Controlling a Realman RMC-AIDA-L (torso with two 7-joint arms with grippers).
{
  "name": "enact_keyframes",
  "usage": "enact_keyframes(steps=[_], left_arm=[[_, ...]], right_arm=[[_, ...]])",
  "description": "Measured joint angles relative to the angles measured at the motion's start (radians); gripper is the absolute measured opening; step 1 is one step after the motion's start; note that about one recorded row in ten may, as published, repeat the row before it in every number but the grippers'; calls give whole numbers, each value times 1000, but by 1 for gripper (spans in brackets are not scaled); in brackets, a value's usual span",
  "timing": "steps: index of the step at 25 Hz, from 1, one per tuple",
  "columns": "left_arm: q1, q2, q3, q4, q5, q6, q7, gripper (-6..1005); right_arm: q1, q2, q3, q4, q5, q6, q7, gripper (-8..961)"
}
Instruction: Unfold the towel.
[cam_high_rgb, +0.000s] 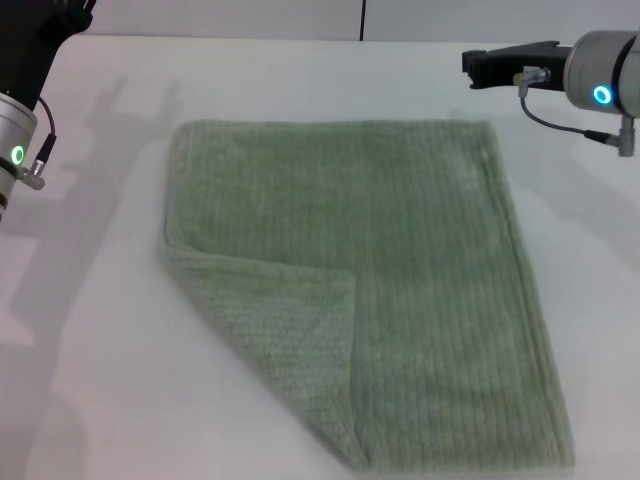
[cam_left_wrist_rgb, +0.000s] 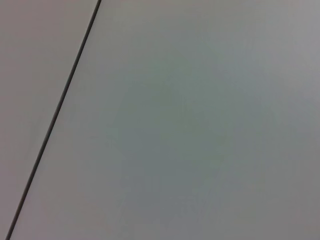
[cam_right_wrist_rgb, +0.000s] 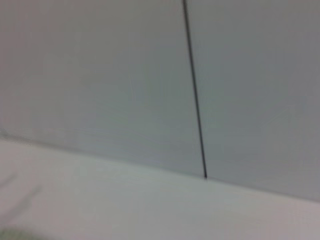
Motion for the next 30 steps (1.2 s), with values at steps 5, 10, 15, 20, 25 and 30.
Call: enact_keyframes(steps=[5, 10, 15, 20, 25, 30], left_arm=[[-4, 0, 0, 0, 0, 8, 0, 770], [-6, -2, 0, 0, 0, 10, -2, 770], [-9, -3, 0, -3, 0, 13, -9, 769], [-13, -3, 0, -12, 0, 21, -11, 769], [-15, -3, 0, -14, 0, 24, -12, 768], [-15, -3, 0, -16, 1, 34, -12, 767]], right_arm=[[86, 0, 40, 27, -113, 155, 1, 8], [183, -17, 63, 122, -158, 269, -21, 10], [260, -36, 75, 236, -168, 317, -72, 13], [307, -47, 101, 336, -170, 324, -134, 15], [341, -52, 161, 422, -170, 320, -209, 17], [347, -53, 180, 448, -170, 310, -255, 19]])
